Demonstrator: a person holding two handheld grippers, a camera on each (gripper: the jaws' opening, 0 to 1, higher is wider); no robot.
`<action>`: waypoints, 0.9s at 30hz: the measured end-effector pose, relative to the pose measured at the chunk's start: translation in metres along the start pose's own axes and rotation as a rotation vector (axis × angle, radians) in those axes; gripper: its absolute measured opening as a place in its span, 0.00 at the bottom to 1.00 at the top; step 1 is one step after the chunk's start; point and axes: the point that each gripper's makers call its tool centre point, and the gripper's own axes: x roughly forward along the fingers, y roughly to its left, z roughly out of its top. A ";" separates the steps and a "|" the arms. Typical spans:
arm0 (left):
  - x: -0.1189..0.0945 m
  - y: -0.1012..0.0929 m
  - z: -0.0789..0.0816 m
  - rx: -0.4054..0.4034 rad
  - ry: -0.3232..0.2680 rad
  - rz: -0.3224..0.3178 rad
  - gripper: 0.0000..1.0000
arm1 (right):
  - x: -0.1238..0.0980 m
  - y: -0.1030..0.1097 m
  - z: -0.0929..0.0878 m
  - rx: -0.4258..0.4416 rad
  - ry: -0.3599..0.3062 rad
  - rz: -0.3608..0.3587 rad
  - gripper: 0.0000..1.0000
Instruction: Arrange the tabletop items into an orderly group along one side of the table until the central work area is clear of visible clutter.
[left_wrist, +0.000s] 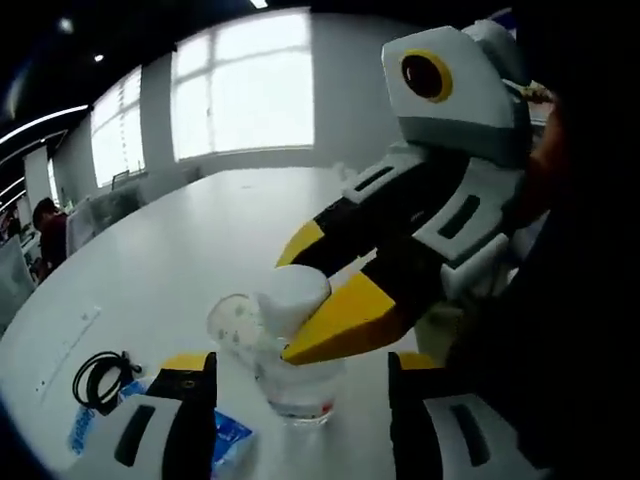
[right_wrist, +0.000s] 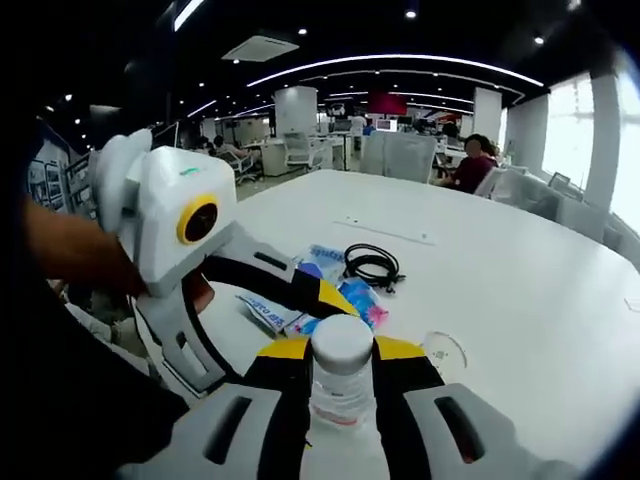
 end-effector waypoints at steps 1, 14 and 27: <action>0.000 0.000 -0.001 0.005 0.002 -0.001 0.67 | 0.000 0.000 0.000 0.003 -0.002 0.007 0.18; 0.007 0.001 -0.005 -0.016 0.000 -0.011 0.57 | 0.005 -0.001 0.007 -0.081 -0.010 0.111 0.25; 0.012 0.005 -0.016 -0.031 0.007 -0.005 0.44 | 0.010 0.005 -0.003 -0.126 -0.003 0.242 0.22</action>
